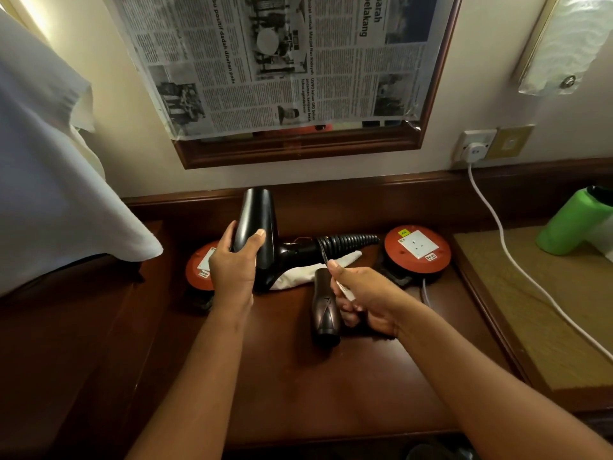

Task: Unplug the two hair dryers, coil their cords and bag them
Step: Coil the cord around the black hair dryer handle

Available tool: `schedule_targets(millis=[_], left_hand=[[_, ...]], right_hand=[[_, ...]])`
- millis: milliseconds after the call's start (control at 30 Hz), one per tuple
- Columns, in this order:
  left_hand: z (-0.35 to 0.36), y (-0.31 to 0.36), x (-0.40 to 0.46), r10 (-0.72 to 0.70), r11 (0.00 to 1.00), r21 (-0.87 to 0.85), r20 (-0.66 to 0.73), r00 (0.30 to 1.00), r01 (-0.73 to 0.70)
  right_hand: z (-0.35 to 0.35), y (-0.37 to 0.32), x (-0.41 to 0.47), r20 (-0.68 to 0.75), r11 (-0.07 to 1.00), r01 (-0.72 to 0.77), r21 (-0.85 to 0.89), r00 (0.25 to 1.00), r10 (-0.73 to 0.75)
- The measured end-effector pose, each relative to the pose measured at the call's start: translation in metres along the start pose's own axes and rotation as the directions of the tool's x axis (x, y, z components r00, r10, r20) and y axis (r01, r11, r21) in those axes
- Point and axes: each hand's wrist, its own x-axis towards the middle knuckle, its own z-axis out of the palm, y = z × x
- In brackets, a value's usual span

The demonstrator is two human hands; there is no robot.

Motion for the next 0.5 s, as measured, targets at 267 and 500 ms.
schedule_targets(millis=[267, 500], left_hand=[[-0.005, -0.001, 0.01, -0.14, 0.979, -0.145, 0.027, 0.99, 0.143], [-0.01, 0.002, 0.009, -0.197, 0.955, -0.198, 0.136, 0.971, 0.221]], right_hand=[[-0.002, 0.023, -0.001, 0.167, 0.983, 0.057, 0.175, 0.982, -0.087], [-0.004, 0.031, 0.004, 0.078, 0.959, 0.131, -0.251, 0.99, -0.115]])
